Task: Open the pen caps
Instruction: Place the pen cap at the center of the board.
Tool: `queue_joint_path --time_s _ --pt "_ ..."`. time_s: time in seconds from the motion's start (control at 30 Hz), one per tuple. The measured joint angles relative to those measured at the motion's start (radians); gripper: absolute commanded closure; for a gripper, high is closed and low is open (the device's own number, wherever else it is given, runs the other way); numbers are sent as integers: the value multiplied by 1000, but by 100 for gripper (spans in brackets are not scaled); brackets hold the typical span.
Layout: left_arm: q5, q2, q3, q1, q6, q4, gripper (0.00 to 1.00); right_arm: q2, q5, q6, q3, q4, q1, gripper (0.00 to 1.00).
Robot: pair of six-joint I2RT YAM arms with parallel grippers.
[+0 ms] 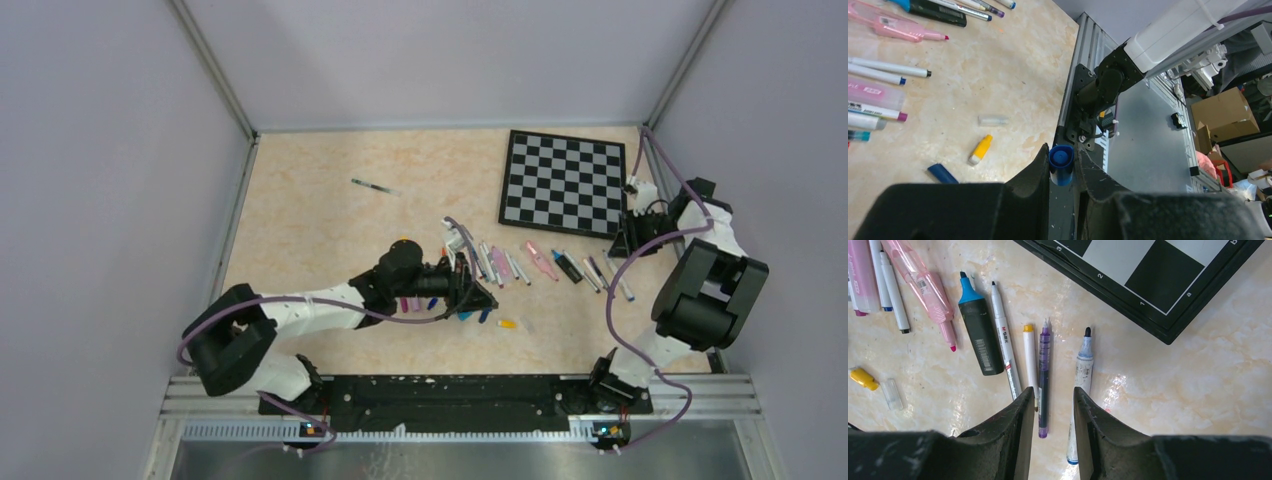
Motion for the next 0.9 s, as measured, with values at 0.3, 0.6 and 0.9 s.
queue_joint_path --time_s 0.3,0.6,0.9 --pt "-58 266 218 -117 32 -90 100 -112 -149 30 -52 -4 0 67" --pt "-146 555 511 -203 15 -296 98 -332 -359 168 -240 104 1 65" --pt "-208 717 705 -209 14 -467 85 -365 -405 230 -323 221 1 65"
